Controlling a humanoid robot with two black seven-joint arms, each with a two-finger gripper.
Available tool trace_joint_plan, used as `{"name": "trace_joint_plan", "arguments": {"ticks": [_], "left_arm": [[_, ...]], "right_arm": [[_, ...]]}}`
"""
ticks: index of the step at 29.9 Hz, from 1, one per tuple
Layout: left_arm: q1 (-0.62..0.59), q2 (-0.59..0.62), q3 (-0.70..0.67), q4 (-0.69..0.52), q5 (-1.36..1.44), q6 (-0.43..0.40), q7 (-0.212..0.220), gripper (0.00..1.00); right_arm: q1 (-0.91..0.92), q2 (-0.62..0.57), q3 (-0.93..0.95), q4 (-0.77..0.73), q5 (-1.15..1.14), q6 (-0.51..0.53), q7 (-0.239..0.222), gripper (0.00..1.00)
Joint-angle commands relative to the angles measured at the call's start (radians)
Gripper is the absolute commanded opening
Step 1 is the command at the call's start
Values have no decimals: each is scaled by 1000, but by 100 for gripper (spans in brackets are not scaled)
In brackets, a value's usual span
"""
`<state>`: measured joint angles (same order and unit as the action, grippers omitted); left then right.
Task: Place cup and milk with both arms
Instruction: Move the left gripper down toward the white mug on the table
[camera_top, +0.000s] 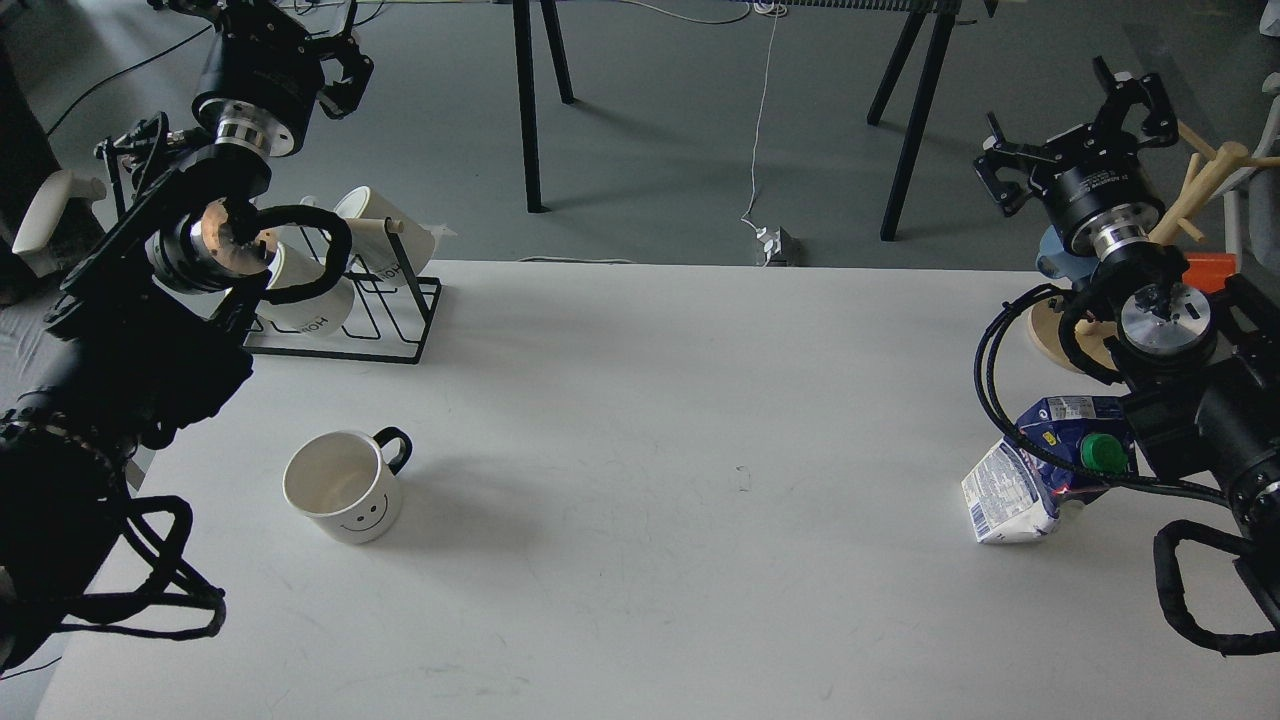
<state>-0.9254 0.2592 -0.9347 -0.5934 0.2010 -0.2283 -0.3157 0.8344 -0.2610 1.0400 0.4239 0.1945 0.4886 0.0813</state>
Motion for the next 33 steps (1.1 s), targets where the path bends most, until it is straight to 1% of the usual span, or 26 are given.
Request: {"name": "trace_joint_plan", "arguments": {"ticks": [1, 7, 8, 10, 12, 15, 17, 19, 22, 25, 27, 29, 30, 31, 32, 33], "left_arm": [[-1, 0, 11, 0, 0, 9, -8, 100], [-6, 8, 10, -3, -3, 12, 6, 100], [-7, 11, 17, -3, 0, 7, 13, 100], [-3, 17, 48, -28, 11, -25, 46, 100], [3, 58, 124, -92, 21, -52, 50, 99], [32, 156, 204, -205, 24, -52, 46, 98], [83, 210, 237, -299, 37, -51, 46, 98], [137, 297, 273, -409, 108, -54, 46, 98], [209, 455, 294, -579, 282, -57, 44, 96], [324, 604, 283, -794, 406, -36, 32, 95], [384, 678, 281, -890, 478, 7, 29, 94], [422, 716, 287, -919, 572, 36, 17, 94], [433, 726, 289, -918, 637, 40, -5, 94], [444, 735, 292, -916, 712, 40, -35, 93], [459, 739, 294, -914, 791, 41, -61, 91], [482, 749, 297, -914, 898, 43, -78, 88]], "right_arm": [[-1, -3, -1, 47, -1, 0, -2, 99], [3, -3, -3, 64, -1, 0, -3, 99], [3, -3, -5, 64, -3, 0, -2, 99], [2, -4, -6, 64, -3, 0, -2, 99], [-1, -6, -6, 64, -3, 0, -2, 99], [-8, -20, -5, 68, -1, 0, 0, 99], [-33, -30, 11, 100, 2, 0, 3, 99], [-72, -62, 20, 165, 2, 0, 6, 99], [-116, -80, 22, 220, 0, 0, 6, 99], [-152, -89, 25, 228, 2, 0, 6, 99], [-169, -93, 28, 234, 2, 0, 8, 99], [-198, -93, 32, 249, 3, 0, 9, 99], [-216, -93, 38, 274, 2, 0, 11, 99], [-236, -93, 48, 294, 2, 0, 11, 99], [-247, -93, 52, 308, 2, 0, 11, 99], [-254, -93, 57, 318, 2, 0, 11, 99]]}}
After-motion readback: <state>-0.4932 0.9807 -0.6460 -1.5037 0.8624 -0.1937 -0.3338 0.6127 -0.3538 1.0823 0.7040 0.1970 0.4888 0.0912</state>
